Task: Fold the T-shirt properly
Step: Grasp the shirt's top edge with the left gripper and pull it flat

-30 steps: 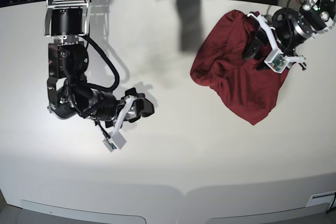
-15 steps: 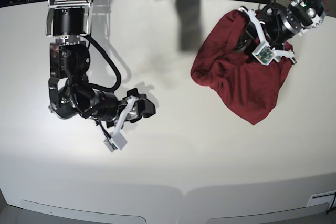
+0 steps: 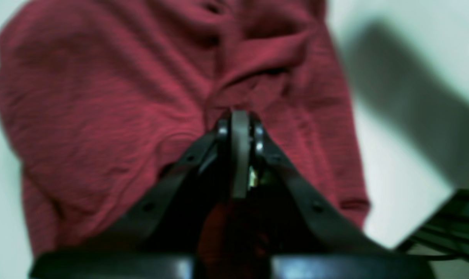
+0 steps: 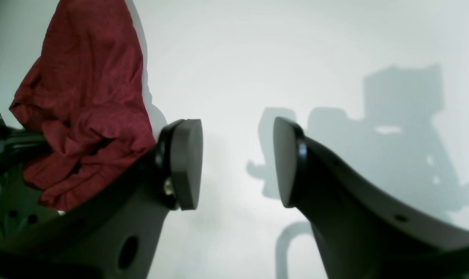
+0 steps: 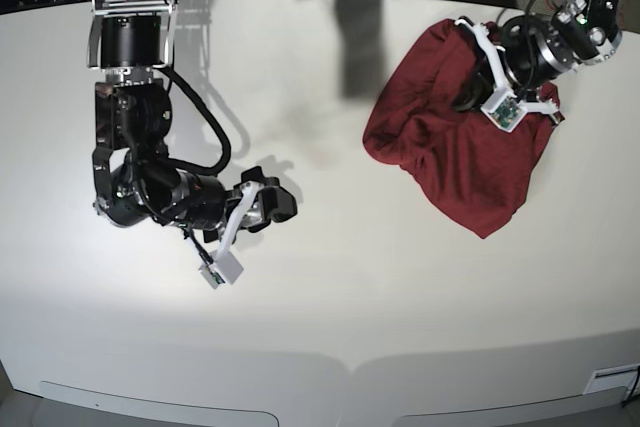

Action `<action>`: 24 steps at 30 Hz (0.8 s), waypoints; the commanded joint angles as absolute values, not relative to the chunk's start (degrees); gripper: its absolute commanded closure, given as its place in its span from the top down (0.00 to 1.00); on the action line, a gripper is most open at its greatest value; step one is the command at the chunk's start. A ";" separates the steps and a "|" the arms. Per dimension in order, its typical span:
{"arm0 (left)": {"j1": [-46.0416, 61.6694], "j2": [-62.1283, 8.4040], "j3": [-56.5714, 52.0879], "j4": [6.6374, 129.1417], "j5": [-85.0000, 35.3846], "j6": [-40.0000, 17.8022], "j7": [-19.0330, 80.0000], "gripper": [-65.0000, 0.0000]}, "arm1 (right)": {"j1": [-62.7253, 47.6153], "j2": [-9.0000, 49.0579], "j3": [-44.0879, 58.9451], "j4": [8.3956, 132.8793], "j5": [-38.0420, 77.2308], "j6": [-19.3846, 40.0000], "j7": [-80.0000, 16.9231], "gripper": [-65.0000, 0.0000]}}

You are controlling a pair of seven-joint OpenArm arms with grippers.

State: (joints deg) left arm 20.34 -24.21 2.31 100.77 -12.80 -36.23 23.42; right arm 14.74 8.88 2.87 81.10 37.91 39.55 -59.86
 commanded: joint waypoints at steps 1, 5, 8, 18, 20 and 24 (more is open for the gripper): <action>20.51 -25.04 1.93 101.93 -14.28 -36.99 22.79 0.00 | 16.19 9.06 2.98 82.08 39.18 40.00 -58.33 0.46; 24.29 -26.59 1.91 106.78 -16.43 -37.36 22.90 0.00 | 16.19 9.08 2.98 82.08 39.16 40.00 -58.28 0.46; 28.73 -28.38 1.91 112.27 -16.60 -37.36 23.11 0.00 | 16.19 9.06 2.98 82.08 39.16 40.00 -58.26 0.46; 38.22 -28.60 1.91 115.87 -16.56 -37.76 23.14 0.00 | 16.16 9.06 2.98 82.08 39.18 40.00 -58.04 0.46; 39.07 -28.58 1.91 115.87 -16.58 -37.76 24.18 0.00 | 16.19 9.06 2.98 82.08 39.18 40.00 -58.02 0.46; 40.53 -28.60 1.91 115.87 -16.56 -37.74 26.92 0.00 | 16.19 9.06 2.98 82.08 39.18 40.00 -57.84 0.46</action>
State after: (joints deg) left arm 40.10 -27.94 2.22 114.76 -15.94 -37.52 27.70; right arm 14.74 8.88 2.87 81.10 37.82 39.55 -59.16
